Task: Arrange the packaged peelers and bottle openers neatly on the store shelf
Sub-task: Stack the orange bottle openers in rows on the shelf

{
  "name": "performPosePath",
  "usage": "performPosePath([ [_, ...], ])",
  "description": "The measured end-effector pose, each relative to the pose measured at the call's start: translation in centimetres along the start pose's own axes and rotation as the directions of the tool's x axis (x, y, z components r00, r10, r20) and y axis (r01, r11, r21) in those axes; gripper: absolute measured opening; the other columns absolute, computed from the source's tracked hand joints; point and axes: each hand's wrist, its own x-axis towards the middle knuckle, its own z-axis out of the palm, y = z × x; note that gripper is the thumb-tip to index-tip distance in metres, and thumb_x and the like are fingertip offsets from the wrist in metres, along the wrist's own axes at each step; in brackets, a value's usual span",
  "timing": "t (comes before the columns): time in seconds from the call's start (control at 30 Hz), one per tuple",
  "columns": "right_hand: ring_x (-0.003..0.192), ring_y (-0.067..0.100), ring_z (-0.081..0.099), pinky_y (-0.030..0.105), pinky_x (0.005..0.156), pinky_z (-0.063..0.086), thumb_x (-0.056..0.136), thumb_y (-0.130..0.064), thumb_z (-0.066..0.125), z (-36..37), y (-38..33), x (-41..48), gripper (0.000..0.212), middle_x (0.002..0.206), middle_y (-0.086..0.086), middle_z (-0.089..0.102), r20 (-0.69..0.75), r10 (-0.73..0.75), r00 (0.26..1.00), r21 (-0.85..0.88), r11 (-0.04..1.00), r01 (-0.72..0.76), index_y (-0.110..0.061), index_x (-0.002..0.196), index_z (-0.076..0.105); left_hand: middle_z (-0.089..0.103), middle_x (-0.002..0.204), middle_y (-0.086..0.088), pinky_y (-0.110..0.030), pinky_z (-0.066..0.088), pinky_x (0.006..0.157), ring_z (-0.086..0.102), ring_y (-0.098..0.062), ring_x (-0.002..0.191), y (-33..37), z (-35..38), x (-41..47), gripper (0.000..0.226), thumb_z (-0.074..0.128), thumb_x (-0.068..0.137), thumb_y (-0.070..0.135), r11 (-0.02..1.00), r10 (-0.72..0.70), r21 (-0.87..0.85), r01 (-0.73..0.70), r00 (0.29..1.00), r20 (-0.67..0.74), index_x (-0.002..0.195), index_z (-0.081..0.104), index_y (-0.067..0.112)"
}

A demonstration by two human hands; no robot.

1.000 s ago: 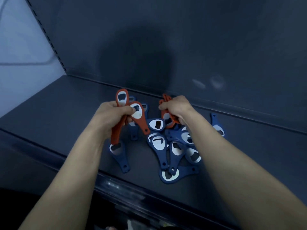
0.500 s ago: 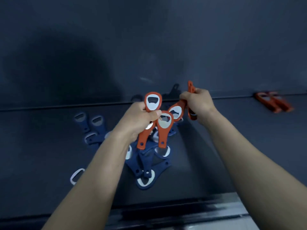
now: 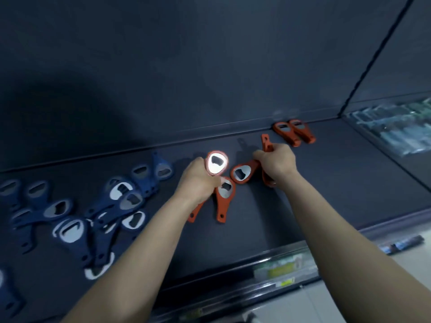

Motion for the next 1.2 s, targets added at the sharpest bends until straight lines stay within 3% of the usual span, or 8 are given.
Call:
performPosePath([
  [0.23, 0.069, 0.021, 0.049, 0.026, 0.063, 0.035, 0.089, -0.029, 0.060, -2.1, 2.3, 1.9, 0.030, 0.063, 0.001, 0.049, 0.076, -0.164, 0.984, -0.003, 0.986, 0.165, -0.005, 0.074, 0.052, 0.062, 0.090, -0.011, -0.032, 0.039, 0.071, 0.056, -0.033, 0.093, 1.2, 3.3, 0.1, 0.023, 0.064, 0.082, 0.023, 0.965, 0.014, 0.260, 0.042, 0.978, -0.209, 0.065, 0.051, 0.016],
  [0.37, 0.065, 0.020, 0.045, 0.032, 0.058, 0.035, 0.089, -0.035, 0.060, -2.2, 2.6, 2.4, 0.041, 0.059, 0.003, 0.046, 0.117, -0.240, 0.964, 0.038, 0.971, 0.237, 0.001, 0.070, 0.051, 0.062, 0.084, -0.016, -0.041, 0.044, 0.077, 0.056, -0.038, 0.090, 0.6, 3.5, -0.2, 0.024, 0.064, 0.082, 0.027, 0.977, -0.023, 0.200, 0.076, 0.968, -0.251, 0.067, 0.053, 0.012],
  [0.57, 0.076, 0.023, 0.047, 0.034, 0.067, 0.043, 0.087, -0.045, 0.058, -1.9, 2.7, 3.1, 0.055, 0.051, 0.004, 0.048, 0.178, -0.201, 0.963, 0.010, 0.979, 0.203, -0.015, 0.043, 0.045, 0.056, 0.098, -0.015, -0.044, 0.034, 0.093, 0.042, -0.036, 0.108, 0.6, 3.0, -1.0, 0.032, 0.049, 0.094, 0.032, 0.963, -0.090, 0.215, 0.163, 0.945, -0.315, 0.065, 0.047, 0.021],
  [0.7, 0.064, 0.013, 0.056, 0.021, 0.061, 0.044, 0.089, -0.022, 0.062, -2.4, 2.2, 2.9, 0.019, 0.073, 0.003, 0.063, 0.214, -0.211, 0.954, 0.040, 0.978, 0.207, -0.014, 0.074, 0.068, 0.061, 0.088, -0.004, -0.047, 0.044, 0.089, 0.056, -0.030, 0.097, 0.5, 2.1, -1.1, 0.016, 0.053, 0.092, 0.028, 0.994, -0.048, 0.070, 0.080, 0.922, -0.383, 0.076, 0.057, 0.026],
  [0.83, 0.066, 0.012, 0.059, 0.009, 0.054, 0.044, 0.087, -0.012, 0.063, -3.1, 2.1, 2.4, 0.008, 0.086, 0.001, 0.066, 0.193, -0.258, 0.947, 0.083, 0.966, 0.246, -0.010, 0.092, 0.070, 0.063, 0.091, -0.001, -0.017, 0.045, 0.057, 0.059, -0.015, 0.079, 1.2, 1.4, -1.1, 0.005, 0.057, 0.091, 0.015, 0.997, -0.047, -0.067, 0.025, 0.938, -0.342, 0.094, 0.059, 0.013],
  [0.93, 0.079, 0.018, 0.061, 0.013, 0.063, 0.049, 0.083, -0.017, 0.070, -2.9, 2.0, 2.2, 0.027, 0.095, 0.002, 0.064, 0.288, -0.274, 0.918, 0.012, 0.959, 0.283, -0.013, 0.109, 0.065, 0.067, 0.087, -0.008, -0.038, 0.056, 0.070, 0.065, -0.023, 0.082, 1.0, 1.7, -0.9, 0.011, 0.060, 0.087, 0.015, 0.986, -0.115, -0.146, 0.081, 0.965, -0.236, 0.081, 0.053, 0.020],
  [1.03, 0.120, 0.027, 0.047, 0.032, 0.101, 0.041, 0.076, -0.033, 0.075, -2.3, 2.2, 2.4, 0.060, 0.124, 0.009, 0.059, 0.376, -0.257, 0.890, -0.276, 0.886, 0.373, -0.020, 0.131, 0.054, 0.067, 0.089, -0.008, -0.046, 0.054, 0.079, 0.065, -0.026, 0.085, 0.8, 2.3, -1.1, 0.014, 0.066, 0.082, 0.023, 0.997, -0.070, 0.015, 0.074, 0.979, -0.193, 0.081, 0.051, 0.020],
  [1.2, 0.122, 0.034, 0.043, 0.035, 0.101, 0.036, 0.085, -0.024, 0.064, -2.0, 1.5, 1.9, 0.040, 0.125, 0.010, 0.060, 0.358, -0.290, 0.887, -0.430, 0.792, 0.433, -0.017, 0.124, 0.060, 0.063, 0.091, -0.010, -0.035, 0.045, 0.068, 0.058, -0.031, 0.085, 1.2, 3.1, -2.5, 0.021, 0.062, 0.085, 0.027, 0.924, 0.052, 0.381, 0.036, 0.974, -0.220, 0.088, 0.054, 0.008],
])
